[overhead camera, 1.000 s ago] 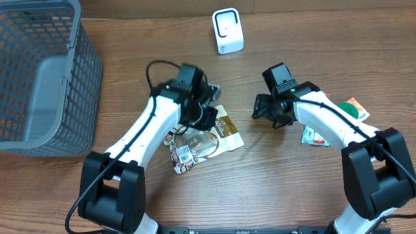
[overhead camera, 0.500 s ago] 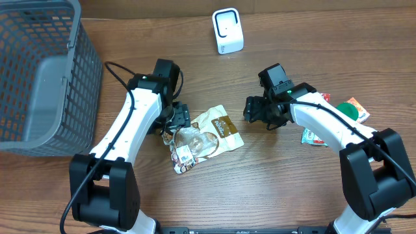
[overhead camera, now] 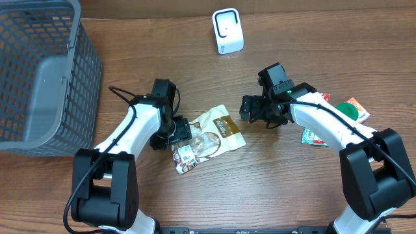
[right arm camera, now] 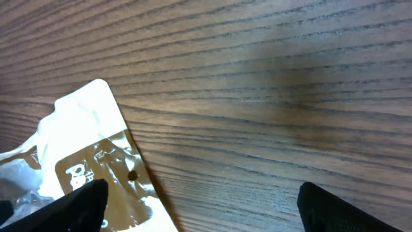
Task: Scan the item barcode
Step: 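Pinch the Pantree bag with both grippers and lift it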
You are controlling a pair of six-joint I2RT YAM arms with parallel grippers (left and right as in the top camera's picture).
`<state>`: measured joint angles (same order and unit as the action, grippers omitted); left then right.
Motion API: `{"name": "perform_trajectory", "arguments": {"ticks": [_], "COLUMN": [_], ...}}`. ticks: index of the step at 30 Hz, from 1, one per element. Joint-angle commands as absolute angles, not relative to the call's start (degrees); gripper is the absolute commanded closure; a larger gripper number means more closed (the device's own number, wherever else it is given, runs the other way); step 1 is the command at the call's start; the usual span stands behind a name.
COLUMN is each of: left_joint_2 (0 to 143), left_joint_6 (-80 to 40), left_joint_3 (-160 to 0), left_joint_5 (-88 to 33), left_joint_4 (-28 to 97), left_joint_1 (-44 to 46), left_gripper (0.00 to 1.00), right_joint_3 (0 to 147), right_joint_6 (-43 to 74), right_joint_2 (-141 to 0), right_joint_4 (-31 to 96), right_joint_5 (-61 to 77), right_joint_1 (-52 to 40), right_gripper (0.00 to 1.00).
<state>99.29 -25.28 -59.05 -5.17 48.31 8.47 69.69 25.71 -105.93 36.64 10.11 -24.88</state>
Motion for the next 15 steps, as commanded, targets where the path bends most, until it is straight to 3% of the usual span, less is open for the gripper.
{"name": "perform_trajectory", "arguments": {"ticks": [1, 15], "left_joint_2": [99.3, 99.3], "left_joint_6": [-25.8, -25.3], "left_joint_3": [-56.8, -55.1], "left_joint_5": [-8.8, -15.4], "left_joint_4": [46.2, 38.7], "left_joint_1": [8.3, 8.3], "left_gripper": [0.34, 0.6], "right_joint_3": [69.4, 67.5], "right_joint_6": [25.0, 25.0], "right_joint_2": [-106.3, -106.3], "right_joint_4": [36.3, 36.7], "right_joint_5": [11.0, 17.6], "right_joint_1": [-25.1, -25.1], "right_gripper": [0.04, 0.02]}}
